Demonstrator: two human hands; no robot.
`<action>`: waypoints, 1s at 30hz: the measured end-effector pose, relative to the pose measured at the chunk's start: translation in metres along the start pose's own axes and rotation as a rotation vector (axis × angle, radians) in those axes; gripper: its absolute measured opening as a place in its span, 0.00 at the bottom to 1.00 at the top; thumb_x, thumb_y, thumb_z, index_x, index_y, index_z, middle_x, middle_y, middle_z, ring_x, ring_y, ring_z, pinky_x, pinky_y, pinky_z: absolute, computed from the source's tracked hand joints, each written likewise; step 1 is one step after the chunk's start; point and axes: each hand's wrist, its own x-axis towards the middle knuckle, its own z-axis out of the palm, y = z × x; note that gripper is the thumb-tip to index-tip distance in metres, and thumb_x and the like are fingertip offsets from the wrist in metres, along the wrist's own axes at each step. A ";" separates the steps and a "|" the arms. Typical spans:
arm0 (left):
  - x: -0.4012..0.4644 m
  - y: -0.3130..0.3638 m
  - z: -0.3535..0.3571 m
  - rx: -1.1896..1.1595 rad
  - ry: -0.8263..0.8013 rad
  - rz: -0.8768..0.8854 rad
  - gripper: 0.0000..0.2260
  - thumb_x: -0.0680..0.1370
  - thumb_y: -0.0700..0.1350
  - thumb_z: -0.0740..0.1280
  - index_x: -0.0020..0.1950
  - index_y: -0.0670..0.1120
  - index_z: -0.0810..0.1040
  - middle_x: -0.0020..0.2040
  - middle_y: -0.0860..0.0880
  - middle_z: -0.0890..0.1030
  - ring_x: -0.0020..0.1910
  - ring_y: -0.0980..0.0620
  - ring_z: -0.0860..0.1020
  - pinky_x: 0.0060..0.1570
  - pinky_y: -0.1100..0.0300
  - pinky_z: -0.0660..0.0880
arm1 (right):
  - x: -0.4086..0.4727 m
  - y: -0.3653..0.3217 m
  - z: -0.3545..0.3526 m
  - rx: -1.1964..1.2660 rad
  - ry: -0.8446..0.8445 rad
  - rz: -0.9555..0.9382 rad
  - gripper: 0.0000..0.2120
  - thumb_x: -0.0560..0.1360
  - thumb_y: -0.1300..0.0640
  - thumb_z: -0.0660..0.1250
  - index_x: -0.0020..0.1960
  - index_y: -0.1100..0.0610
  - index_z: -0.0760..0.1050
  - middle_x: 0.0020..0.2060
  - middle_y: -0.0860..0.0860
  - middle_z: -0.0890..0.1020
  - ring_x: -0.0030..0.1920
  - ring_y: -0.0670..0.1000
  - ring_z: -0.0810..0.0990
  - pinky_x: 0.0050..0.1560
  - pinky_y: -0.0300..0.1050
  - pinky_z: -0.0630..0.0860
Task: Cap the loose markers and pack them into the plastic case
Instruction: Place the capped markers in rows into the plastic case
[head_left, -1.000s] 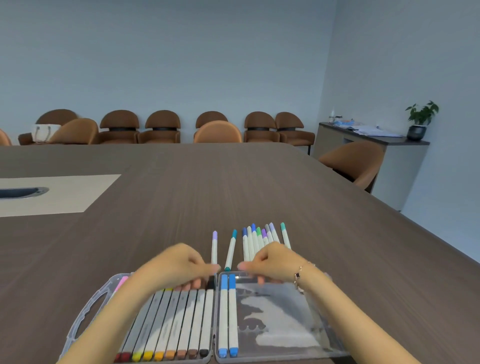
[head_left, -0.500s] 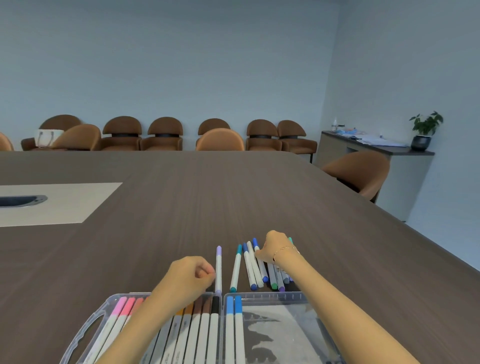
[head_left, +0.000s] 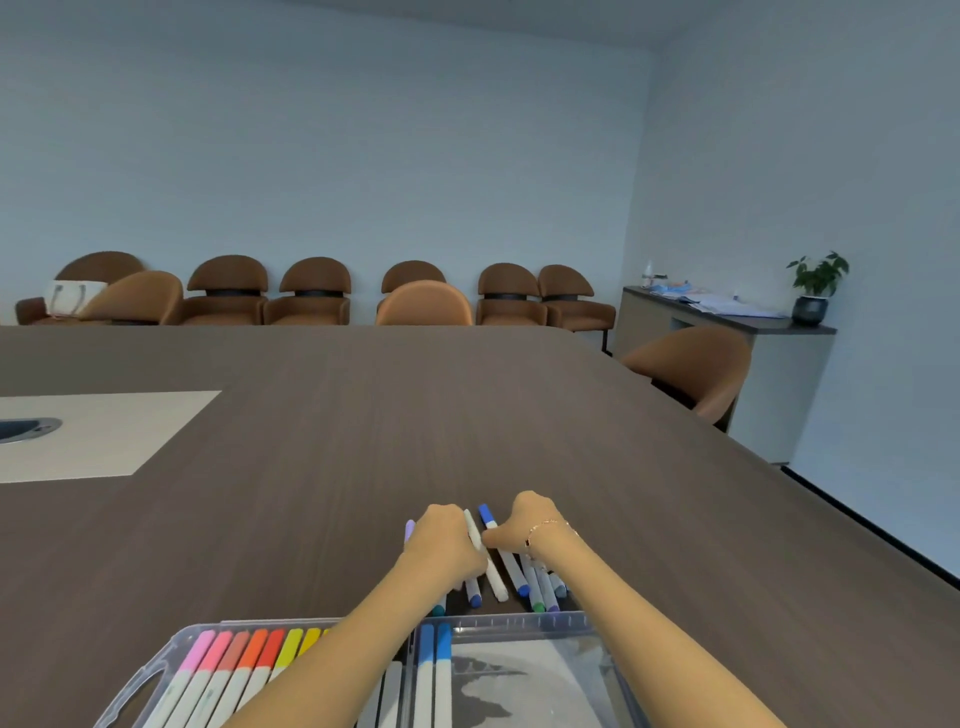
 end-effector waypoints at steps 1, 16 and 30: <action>0.000 0.002 -0.001 0.005 -0.005 -0.006 0.09 0.74 0.45 0.68 0.52 0.44 0.77 0.44 0.48 0.78 0.49 0.51 0.79 0.65 0.53 0.71 | 0.000 0.001 -0.002 0.044 -0.004 -0.006 0.16 0.73 0.52 0.67 0.33 0.55 0.64 0.28 0.50 0.66 0.27 0.45 0.64 0.28 0.35 0.63; 0.001 -0.014 0.004 0.022 0.108 -0.040 0.17 0.74 0.49 0.70 0.58 0.42 0.72 0.53 0.45 0.74 0.45 0.50 0.77 0.41 0.61 0.76 | -0.021 0.054 -0.031 0.435 0.088 0.016 0.17 0.76 0.49 0.64 0.33 0.57 0.70 0.27 0.51 0.67 0.28 0.47 0.66 0.30 0.35 0.67; 0.005 -0.049 -0.012 -0.148 0.111 -0.107 0.11 0.73 0.47 0.72 0.40 0.46 0.72 0.36 0.50 0.73 0.33 0.56 0.72 0.31 0.68 0.66 | -0.028 0.059 -0.011 0.578 0.045 -0.053 0.11 0.76 0.53 0.64 0.42 0.62 0.74 0.38 0.57 0.72 0.31 0.48 0.69 0.28 0.33 0.71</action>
